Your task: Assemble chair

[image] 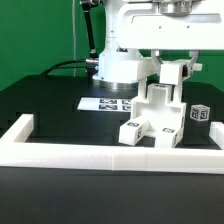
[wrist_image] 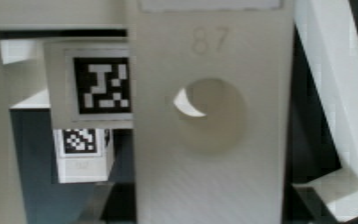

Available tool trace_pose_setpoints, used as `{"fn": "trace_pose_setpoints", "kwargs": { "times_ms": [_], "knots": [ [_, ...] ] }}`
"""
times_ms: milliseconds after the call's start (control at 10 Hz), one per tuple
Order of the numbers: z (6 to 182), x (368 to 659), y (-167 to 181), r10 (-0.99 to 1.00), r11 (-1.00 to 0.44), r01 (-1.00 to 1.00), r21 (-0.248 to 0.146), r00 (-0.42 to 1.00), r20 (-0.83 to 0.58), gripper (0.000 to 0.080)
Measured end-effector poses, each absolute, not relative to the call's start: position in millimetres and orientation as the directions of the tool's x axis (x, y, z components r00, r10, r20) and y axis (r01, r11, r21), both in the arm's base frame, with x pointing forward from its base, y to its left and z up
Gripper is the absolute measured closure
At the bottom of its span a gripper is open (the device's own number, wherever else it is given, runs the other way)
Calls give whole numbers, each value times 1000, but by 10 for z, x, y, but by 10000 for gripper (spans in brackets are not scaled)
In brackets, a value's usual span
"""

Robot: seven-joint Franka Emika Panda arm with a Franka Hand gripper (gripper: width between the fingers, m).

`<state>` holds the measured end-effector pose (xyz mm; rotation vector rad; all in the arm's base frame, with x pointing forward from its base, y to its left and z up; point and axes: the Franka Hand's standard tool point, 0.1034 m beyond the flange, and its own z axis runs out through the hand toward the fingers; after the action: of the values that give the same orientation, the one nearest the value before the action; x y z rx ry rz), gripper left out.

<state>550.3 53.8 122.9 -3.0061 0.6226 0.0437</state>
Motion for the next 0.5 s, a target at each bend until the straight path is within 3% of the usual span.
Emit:
{"fn": "trace_pose_setpoints", "kwargs": {
  "times_ms": [500],
  "knots": [
    [1226,5508,531,-391,-917,-393,-64,920,-40,509]
  ]
}}
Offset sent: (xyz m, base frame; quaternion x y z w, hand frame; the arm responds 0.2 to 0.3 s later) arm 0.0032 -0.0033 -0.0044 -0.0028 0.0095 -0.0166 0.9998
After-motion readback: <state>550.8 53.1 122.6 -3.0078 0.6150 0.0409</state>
